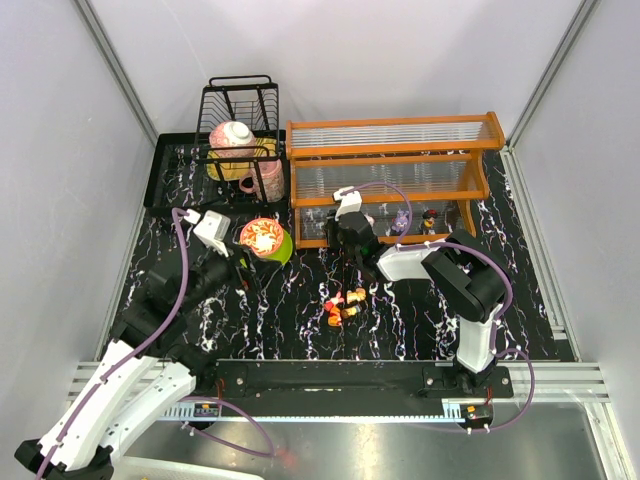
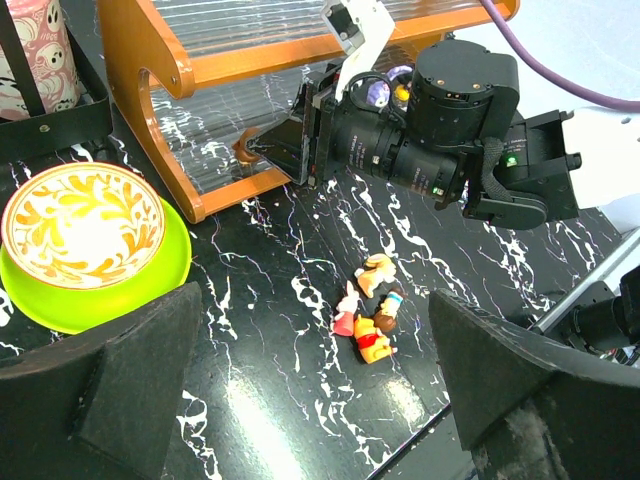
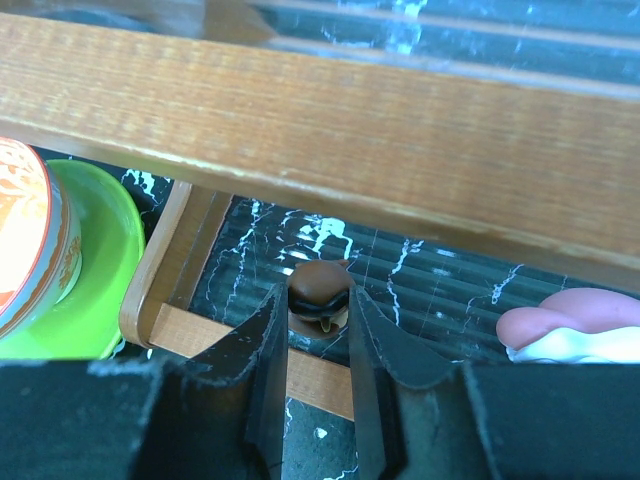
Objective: Place and organize the plastic toys onto the shelf
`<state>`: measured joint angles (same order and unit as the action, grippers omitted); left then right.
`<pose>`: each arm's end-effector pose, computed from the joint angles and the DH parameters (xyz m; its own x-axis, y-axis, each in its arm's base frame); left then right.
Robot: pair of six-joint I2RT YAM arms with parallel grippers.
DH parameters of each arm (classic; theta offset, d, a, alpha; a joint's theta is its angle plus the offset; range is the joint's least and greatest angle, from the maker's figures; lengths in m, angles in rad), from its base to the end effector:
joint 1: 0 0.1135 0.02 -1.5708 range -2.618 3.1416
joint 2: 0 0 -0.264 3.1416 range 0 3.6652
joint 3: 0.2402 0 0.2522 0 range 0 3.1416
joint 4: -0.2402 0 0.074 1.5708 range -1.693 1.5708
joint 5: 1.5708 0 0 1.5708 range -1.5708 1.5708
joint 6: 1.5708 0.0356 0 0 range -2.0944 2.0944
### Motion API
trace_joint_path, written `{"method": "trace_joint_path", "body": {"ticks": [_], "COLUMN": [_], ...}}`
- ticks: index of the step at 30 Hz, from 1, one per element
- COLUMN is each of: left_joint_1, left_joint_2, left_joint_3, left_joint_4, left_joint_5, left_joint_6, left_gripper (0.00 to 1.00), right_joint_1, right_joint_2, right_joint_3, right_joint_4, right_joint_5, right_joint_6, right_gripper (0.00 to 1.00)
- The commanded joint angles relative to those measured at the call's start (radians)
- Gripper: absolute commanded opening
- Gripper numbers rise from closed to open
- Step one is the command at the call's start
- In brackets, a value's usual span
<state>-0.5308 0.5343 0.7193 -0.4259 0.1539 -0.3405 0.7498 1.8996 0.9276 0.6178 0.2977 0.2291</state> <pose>0.1081 -0.0698 0.3259 -0.4039 -0.1456 -0.9032 0.5238 0.7726 -0.3588 0.2956 0.2610 0.1574 -0.3494 -0.0287 -0.9365 -0.3808 0.9176 0.1139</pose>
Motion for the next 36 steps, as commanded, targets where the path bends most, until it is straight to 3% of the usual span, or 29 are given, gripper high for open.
{"method": "trace_joint_path", "body": {"ticks": [1, 8, 27, 36], "left_joint_1": [0.006, 0.006, 0.006, 0.006], "left_joint_2": [-0.017, -0.019, -0.023, -0.03], "left_joint_3": [0.022, 0.022, 0.025, 0.02], "left_joint_4": [0.026, 0.024, 0.022, 0.022], "left_joint_5": [0.01, 0.007, 0.006, 0.004], "left_joint_6": [0.001, 0.0, -0.002, -0.002], "left_gripper": [0.99, 0.99, 0.99, 0.99], "right_joint_1": [-0.006, -0.007, -0.006, -0.006], "right_joint_2": [0.019, 0.026, 0.03, 0.032], "right_joint_3": [0.034, 0.036, 0.025, 0.017], "right_joint_4": [0.04, 0.036, 0.028, 0.03], "right_joint_5": [0.026, 0.027, 0.029, 0.026], "right_joint_6": [0.006, 0.007, 0.013, 0.015], "right_gripper": [0.18, 0.29, 0.36, 0.45]}}
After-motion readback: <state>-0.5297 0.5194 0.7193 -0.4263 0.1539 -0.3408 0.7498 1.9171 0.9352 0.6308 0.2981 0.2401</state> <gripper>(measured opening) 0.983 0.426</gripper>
